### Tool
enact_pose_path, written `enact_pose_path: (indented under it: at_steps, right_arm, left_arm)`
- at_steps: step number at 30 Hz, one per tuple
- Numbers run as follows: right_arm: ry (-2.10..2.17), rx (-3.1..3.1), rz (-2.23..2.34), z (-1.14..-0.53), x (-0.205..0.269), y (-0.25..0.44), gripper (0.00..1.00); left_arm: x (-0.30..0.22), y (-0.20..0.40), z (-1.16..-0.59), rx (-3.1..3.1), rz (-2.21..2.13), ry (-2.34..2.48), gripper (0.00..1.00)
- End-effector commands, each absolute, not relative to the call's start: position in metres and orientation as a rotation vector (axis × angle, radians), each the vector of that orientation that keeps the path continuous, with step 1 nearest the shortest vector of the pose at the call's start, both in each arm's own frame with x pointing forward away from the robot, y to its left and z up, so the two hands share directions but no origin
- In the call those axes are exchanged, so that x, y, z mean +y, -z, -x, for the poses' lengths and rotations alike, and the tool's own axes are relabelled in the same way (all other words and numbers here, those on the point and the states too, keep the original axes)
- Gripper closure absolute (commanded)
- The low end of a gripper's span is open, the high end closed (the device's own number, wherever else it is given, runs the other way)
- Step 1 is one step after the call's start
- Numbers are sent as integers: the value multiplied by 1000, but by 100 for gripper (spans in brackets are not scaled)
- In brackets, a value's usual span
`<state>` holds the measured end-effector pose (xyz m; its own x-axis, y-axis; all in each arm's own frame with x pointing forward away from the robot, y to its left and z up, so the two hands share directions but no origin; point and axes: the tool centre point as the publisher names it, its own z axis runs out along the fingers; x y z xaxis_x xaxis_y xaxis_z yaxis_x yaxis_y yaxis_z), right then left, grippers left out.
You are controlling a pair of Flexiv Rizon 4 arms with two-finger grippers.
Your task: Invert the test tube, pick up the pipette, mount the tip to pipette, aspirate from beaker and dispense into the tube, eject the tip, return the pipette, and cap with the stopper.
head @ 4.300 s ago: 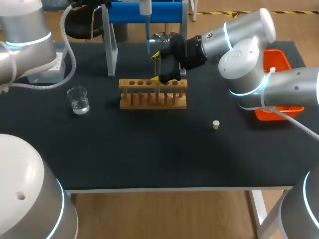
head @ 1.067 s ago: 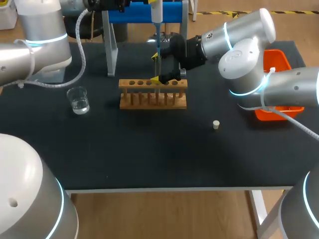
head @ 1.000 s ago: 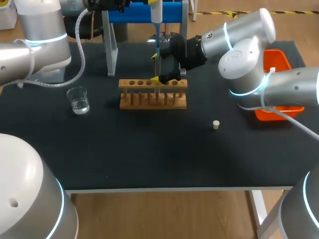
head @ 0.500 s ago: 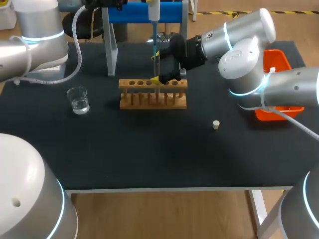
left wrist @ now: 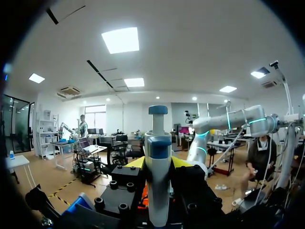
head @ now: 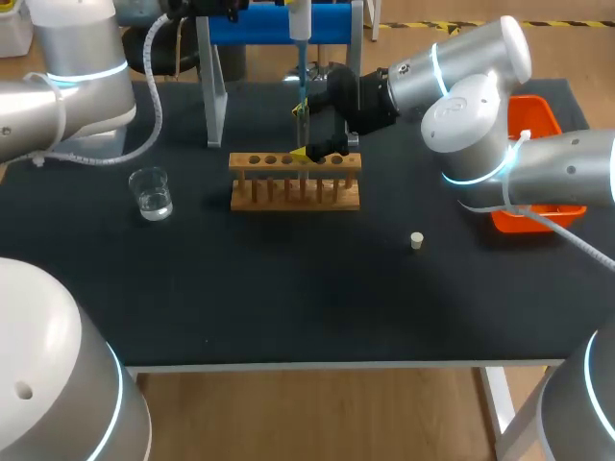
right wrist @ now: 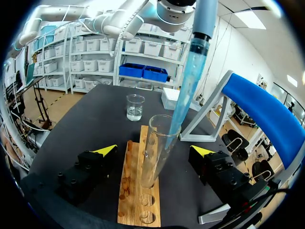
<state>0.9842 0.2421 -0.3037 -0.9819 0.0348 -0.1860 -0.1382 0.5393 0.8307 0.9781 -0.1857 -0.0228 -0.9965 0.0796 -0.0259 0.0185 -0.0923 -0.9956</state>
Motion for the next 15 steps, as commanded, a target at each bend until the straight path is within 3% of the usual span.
enact_pose_path:
  at_steps: [1,15]
  right_arm:
    - [-1421,2597,88,-984,242,303,0]
    - [-1421,2597,88,-984,242,303,0]
  left_arm:
    - [-187,24,-982,-2075,129,-2287,100]
    - [-189,27,-979,-2050,142,-2248,100]
